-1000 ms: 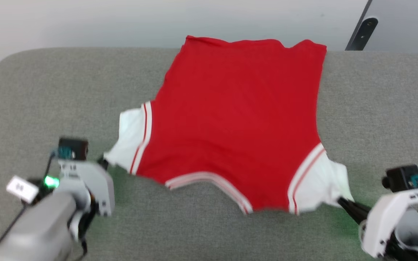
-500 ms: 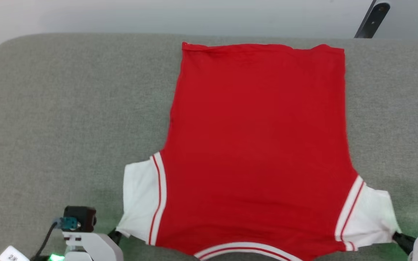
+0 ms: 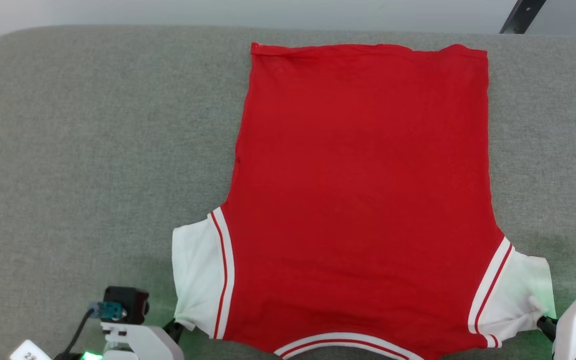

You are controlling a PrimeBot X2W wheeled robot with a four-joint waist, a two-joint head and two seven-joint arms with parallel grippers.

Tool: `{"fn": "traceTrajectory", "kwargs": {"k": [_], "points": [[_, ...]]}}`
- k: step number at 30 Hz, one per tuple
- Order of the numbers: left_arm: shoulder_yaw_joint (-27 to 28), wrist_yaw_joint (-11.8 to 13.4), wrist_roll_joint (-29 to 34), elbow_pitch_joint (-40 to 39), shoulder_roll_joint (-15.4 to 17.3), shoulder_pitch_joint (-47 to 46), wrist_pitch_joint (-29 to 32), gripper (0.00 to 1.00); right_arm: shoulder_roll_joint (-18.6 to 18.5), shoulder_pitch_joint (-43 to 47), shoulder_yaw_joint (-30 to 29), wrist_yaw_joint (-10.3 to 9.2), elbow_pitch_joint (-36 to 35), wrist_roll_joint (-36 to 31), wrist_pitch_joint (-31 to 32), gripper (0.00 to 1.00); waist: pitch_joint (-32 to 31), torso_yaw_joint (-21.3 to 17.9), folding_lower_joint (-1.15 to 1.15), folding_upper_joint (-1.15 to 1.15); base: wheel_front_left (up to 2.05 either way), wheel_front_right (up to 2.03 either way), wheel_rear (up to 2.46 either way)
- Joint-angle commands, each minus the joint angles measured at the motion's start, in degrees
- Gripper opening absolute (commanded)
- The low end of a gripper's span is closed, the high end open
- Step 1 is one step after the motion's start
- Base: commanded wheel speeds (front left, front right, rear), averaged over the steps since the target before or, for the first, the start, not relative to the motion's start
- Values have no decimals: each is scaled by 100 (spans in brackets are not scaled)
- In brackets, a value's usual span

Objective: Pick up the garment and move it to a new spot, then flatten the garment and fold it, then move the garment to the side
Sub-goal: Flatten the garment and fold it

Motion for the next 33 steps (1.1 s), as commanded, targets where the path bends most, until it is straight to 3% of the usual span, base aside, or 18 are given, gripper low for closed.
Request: {"fn": "traceTrajectory", "kwargs": {"k": [1, 3, 4, 5, 6, 7, 12, 17, 20, 23, 26, 33], "points": [[15, -36, 26, 31, -40, -73, -26, 0, 92, 17, 146, -6, 206, -151, 190, 0, 3, -26, 0, 0, 0, 0, 0], [5, -96, 97, 56, -56, -111, -72, 0, 173, 5, 177, -6, 374, -292, 350, 0, -22, -60, 0, 0, 0, 0, 0], [28, -116, 57, 67, -99, -105, -91, 0, 179, 0, 209, -6, 482, -411, 441, 15, -45, -67, 0, 0, 0, 0, 0], [28, -116, 57, 67, -99, -105, -91, 0, 179, 0, 209, -6, 482, -411, 441, 15, -45, -67, 0, 0, 0, 0, 0], [31, -135, 44, 89, -113, -84, -97, 0, 181, 7, 263, -6, 578, -512, 533, 67, -75, -82, 0, 0, 0, 0, 0], [3, -133, 88, 118, -96, -81, -96, 0, 214, 1, 320, -6, 658, -556, 610, 100, -109, -100, 0, 0, 0, 0, 0], [68, -148, -11, 144, -183, 18, -182, 0, 253, -232, 280, -8, 645, -644, 1049, 100, -286, -173, 0, 0, 0, 0, 0], [56, -149, 28, 88, -170, 96, -280, 0, 26, -378, -14, -7, -379, -251, 1745, 100, -415, -208, 0, 0, 0, 0, 0], [95, -169, 13, 47, -206, 96, -335, 0, 94, -682, -452, -6, -1120, 39, 1784, 100, -421, -185, 0, 0, 0, 0, 0], [131, -203, 95, 18, -260, -43, -398, 0, 247, -1134, -789, -5, -1463, 2, 1401, 100, -348, -130, 0, 0, 0, 0, 0], [191, -223, 211, 28, -323, -234, -484, 0, 141, -1735, -661, -5, -1470, -150, 646, 100, -227, -38, 0, 0, 0, 0, 0], [223, -370, 557, 103, -585, -744, -624, 0, -374, -3056, -92, -5, -306, -652, -1574, 100, 189, 285, 0, 0, 0, 0, 0]]}}
